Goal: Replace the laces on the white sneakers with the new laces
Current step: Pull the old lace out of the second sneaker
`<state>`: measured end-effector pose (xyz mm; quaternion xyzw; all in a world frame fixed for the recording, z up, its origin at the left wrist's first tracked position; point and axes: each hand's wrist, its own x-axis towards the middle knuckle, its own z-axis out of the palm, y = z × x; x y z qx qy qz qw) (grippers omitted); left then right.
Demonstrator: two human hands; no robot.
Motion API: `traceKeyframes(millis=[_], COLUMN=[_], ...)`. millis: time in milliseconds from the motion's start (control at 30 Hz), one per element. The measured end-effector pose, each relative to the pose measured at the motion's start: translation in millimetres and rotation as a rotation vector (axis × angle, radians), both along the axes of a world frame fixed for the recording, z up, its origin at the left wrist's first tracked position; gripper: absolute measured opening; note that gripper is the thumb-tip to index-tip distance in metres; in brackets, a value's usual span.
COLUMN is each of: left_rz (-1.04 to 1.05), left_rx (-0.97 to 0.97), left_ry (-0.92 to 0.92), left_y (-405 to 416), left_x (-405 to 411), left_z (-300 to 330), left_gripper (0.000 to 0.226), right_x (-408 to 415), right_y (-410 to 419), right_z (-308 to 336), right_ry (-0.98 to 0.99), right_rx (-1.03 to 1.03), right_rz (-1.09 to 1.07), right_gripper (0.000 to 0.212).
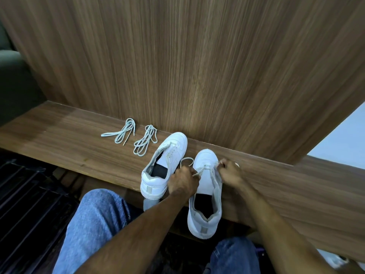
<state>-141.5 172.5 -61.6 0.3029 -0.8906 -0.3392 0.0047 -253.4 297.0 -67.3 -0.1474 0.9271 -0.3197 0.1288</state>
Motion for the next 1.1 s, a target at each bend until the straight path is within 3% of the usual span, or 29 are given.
traceKeyframes(millis=[167,233,300,367,467,567,667,733,867,933,1100], left_rz=[-0.007,-0.002,-0.002,-0.006,-0.001,-0.008,-0.016,-0.022,-0.034,-0.043,-0.033], left_rx=[0.008,0.010,0.002,0.000,0.005,0.005,0.005,0.002,-0.025,-0.031,-0.023], left_ry=[0.000,-0.007,-0.013,-0.016,-0.015,-0.019,-0.025,-0.031,-0.025,-0.018,-0.023], left_y=[1.2,1.3,1.1,1.2,1.4,-0.1,-0.7,-0.7,-0.2,-1.1,0.7], left_x=[-0.6,-0.8,-0.6,-0.7,-0.3,0.2,-0.7,-1.1,-1.1,-0.1,0.6], left_z=[0.4,-0.2,0.5,0.4,0.4,-0.9,-3.1,-3.4,-2.6,-1.8,-1.1], left_gripper=[0.025,0.027,0.027,0.026,0.026,0.027,0.028,0.030,0.028,0.027,0.029], right_x=[-8.5,-13.0,-15.4,-15.3,-16.7,-13.4,-2.1,6.7,13.1,11.2,1.7], right_y=[3.0,6.2,4.9,0.4,-4.5,-2.9,1.6,2.2,0.3,-3.3,3.1], right_z=[75.1,111.4,130.0,121.1,69.8,18.9,-5.4,-4.9,0.7,0.7,23.7], right_ry=[-0.241,-0.233,-0.160,-0.031,0.169,0.203,0.149,0.126,0.134,0.097,-0.055], right_rx=[-0.957,-1.190,-1.298,-1.136,-0.544,-0.020,0.154,0.256,0.366,0.325,-0.403], right_rz=[-0.252,-0.243,-0.269,-0.264,-0.119,0.132,0.209,0.189,0.070,0.047,-0.176], right_gripper=[0.029,0.027,0.026,0.025,0.021,0.021,0.032,0.019,0.009,0.013,0.032])
